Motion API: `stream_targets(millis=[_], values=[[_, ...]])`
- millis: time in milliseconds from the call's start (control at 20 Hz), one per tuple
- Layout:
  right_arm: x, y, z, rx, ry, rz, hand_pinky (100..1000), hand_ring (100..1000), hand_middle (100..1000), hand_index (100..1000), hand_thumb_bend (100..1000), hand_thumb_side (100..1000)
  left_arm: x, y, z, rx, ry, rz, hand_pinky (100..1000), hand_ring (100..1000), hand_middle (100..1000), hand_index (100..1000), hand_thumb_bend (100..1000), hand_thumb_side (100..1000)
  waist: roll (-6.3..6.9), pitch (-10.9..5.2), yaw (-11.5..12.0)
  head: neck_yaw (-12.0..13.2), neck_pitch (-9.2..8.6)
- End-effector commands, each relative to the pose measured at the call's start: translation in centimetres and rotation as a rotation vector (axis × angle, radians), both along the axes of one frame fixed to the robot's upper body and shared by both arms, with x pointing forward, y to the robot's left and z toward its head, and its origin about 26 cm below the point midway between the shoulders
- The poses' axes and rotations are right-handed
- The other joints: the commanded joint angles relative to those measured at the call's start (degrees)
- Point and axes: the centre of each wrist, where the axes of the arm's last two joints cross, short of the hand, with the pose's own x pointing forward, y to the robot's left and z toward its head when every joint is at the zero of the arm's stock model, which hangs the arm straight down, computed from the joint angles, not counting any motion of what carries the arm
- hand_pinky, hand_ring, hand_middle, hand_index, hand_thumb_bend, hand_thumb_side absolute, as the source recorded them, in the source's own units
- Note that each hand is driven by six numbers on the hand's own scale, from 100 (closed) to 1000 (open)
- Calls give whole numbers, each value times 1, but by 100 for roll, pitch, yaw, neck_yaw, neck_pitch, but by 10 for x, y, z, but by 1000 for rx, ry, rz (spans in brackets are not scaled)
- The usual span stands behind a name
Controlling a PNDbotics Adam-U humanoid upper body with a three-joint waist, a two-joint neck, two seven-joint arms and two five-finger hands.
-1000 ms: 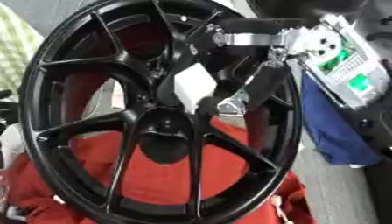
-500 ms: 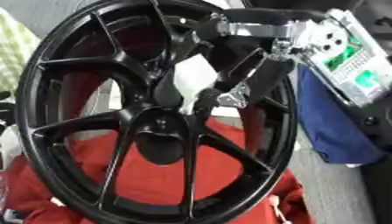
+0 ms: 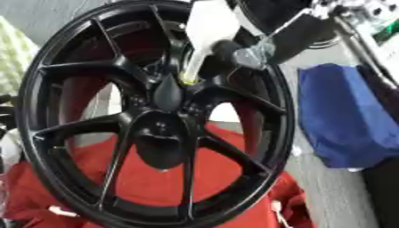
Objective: Pull the pin out of the wheel hub.
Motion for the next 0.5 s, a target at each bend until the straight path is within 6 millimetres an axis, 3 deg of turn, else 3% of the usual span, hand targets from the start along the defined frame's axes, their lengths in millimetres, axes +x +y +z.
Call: stream_targets(millis=[50,150,300,500], values=[[-16,-31,22,113,-67,-93,634,682,255,466,100,100,0,9,5,7,-16,28,657,551,499,720,132,1000,67,-181,-80,98,54],[-23,-62,21,218,-103,-191,637,683,260,469,100,100,-1,16,3,5,-12,53,657,550,499,720,132,1000,86,-193,-204,248,61],[-35,-105,5,348,-165,-361,639,680,261,469,100,100,-3,23,3,-7,-14,84,656,550,499,719,130,1000,135,-168,-321,456,36],[-46,-146,-53,459,-219,-592,647,677,262,470,100,100,-5,34,7,-19,-35,128,655,548,498,719,123,1000,218,-104,-457,735,-2]])
